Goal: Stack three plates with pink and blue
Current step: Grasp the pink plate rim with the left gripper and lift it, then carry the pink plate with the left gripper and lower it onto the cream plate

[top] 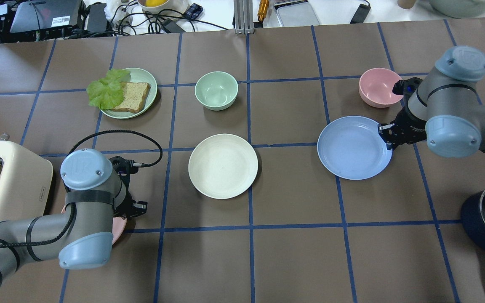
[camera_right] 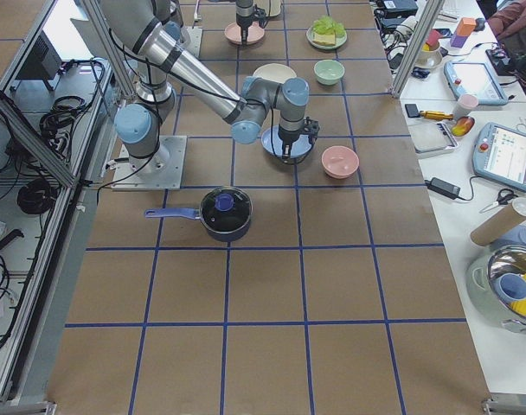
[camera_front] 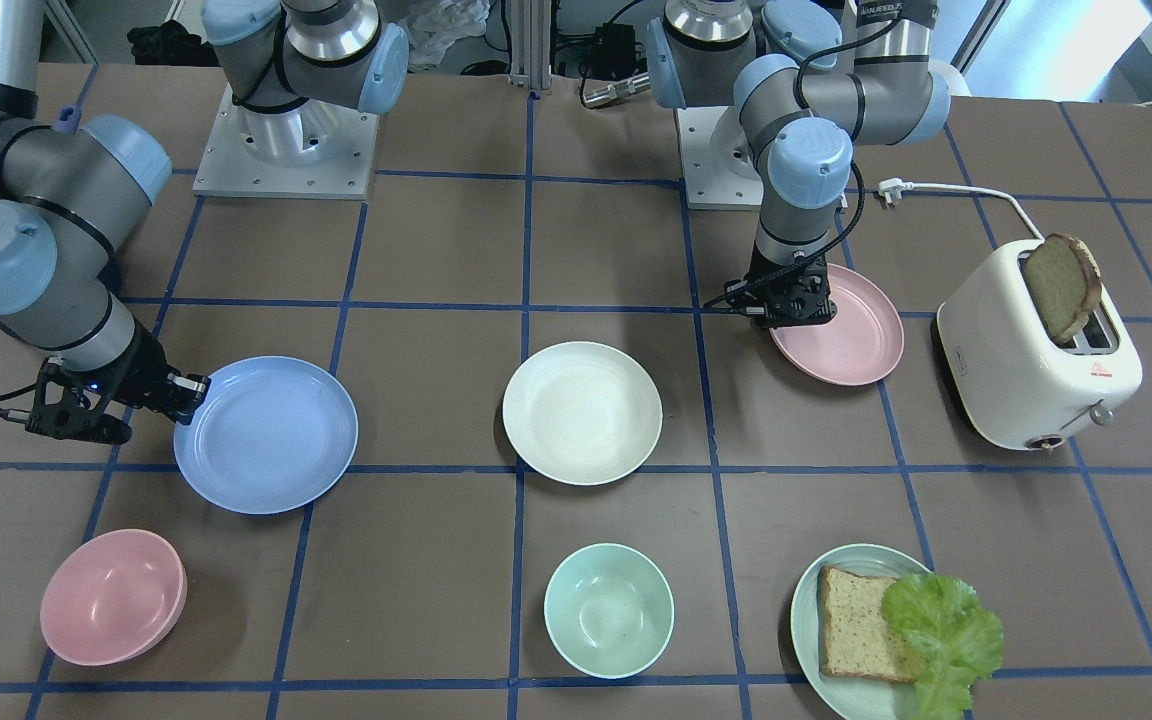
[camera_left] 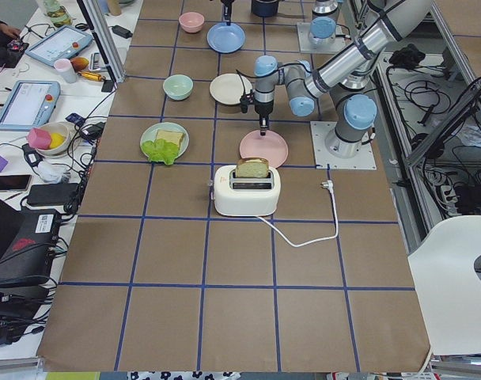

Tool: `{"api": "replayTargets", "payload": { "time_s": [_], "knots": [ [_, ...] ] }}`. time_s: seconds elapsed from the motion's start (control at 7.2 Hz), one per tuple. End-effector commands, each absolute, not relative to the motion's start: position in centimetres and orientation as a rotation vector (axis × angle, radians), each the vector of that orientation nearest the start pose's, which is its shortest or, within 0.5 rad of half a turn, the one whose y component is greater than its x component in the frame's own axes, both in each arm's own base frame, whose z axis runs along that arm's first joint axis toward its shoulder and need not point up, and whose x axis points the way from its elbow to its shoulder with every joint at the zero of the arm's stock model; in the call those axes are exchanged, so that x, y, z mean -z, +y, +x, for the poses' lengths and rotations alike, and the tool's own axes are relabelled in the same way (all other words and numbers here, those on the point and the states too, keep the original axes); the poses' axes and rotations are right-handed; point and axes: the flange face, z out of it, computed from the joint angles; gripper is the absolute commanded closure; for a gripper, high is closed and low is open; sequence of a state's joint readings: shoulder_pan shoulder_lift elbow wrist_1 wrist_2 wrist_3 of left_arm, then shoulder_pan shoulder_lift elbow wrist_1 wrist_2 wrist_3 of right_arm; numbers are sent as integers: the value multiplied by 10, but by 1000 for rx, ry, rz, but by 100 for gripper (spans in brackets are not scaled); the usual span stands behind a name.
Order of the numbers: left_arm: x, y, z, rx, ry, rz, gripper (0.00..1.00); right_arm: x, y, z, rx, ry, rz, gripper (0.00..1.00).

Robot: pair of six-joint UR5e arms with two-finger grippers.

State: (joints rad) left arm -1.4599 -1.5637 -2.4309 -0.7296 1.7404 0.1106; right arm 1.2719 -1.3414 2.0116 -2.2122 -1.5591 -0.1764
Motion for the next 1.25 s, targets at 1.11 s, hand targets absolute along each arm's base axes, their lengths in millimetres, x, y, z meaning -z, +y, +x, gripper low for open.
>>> {"api": "replayTargets", "payload": {
  "time_s": [1.11],
  "knots": [
    [-309,-498,-331,98,3096,-216,100,-312,-537,-26,-85,3000,199,100]
  ]
}}
